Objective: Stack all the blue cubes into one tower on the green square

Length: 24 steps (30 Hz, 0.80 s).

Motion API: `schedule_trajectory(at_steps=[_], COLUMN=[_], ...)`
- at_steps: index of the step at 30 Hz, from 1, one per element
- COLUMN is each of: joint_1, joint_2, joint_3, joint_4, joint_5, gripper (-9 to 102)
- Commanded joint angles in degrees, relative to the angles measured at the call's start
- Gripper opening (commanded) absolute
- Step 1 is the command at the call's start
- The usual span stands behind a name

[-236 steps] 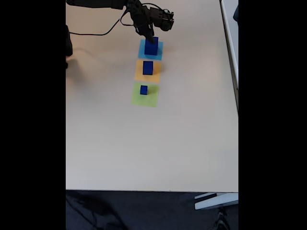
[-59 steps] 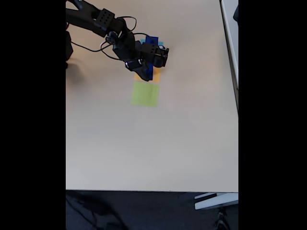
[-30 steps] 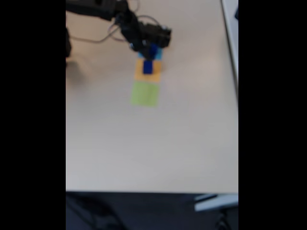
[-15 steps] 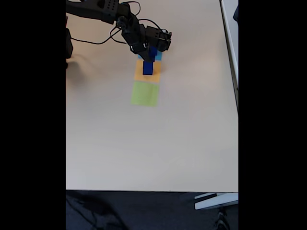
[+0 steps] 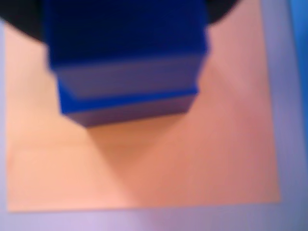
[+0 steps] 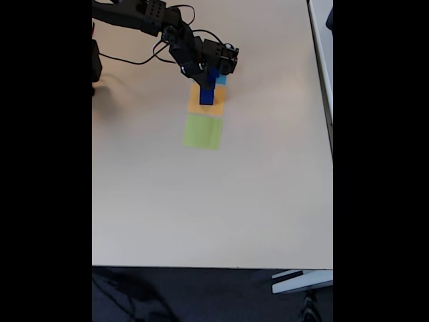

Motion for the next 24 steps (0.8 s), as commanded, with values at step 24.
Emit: schedule_trajectory(at_steps=[24], joint_1=[-0.53], joint_2=[0.00], joint_3=[3.08], joint_4=[-4.22], joint_5=[2.02], gripper=[0])
